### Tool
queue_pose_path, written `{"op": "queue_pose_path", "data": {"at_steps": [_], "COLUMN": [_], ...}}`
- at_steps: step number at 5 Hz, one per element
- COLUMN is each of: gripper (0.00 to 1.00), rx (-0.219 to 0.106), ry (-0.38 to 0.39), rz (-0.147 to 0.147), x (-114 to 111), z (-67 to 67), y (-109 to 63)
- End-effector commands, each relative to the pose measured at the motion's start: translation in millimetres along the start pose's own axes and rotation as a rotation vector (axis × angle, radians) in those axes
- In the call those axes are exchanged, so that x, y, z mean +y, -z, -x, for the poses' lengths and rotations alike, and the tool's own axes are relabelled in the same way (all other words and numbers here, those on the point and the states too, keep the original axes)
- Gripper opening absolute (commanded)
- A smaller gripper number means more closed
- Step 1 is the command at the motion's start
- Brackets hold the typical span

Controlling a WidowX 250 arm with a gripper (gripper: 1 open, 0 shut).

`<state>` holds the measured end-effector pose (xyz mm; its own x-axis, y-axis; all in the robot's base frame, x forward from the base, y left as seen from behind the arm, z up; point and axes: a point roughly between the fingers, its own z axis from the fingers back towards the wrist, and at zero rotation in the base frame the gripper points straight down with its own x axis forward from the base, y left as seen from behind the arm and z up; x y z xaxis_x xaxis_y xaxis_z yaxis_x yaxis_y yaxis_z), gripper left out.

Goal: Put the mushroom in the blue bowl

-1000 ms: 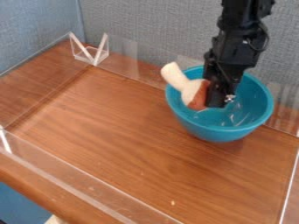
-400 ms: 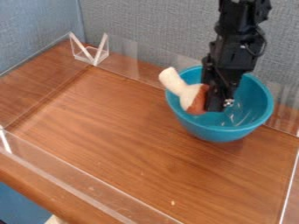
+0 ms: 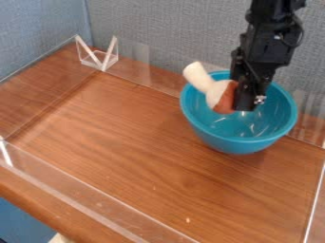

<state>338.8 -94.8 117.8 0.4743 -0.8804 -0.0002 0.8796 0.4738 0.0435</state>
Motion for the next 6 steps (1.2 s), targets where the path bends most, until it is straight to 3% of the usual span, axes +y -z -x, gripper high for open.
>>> {"op": "queue_pose_path", "data": {"at_steps": [1, 3, 5, 6], "gripper": [0.0, 0.0, 0.0, 0.0], "rx": [-0.047, -0.051, -0.062, -0.065], "ry": [0.01, 0.015, 0.118, 0.119], "rz": [-0.047, -0.036, -0.034, -0.032], "x": [17, 26, 20, 17], "z": [2.0, 3.2, -21.8, -16.2], "y": [-23.8, -3.4, -2.4, 9.2]}}
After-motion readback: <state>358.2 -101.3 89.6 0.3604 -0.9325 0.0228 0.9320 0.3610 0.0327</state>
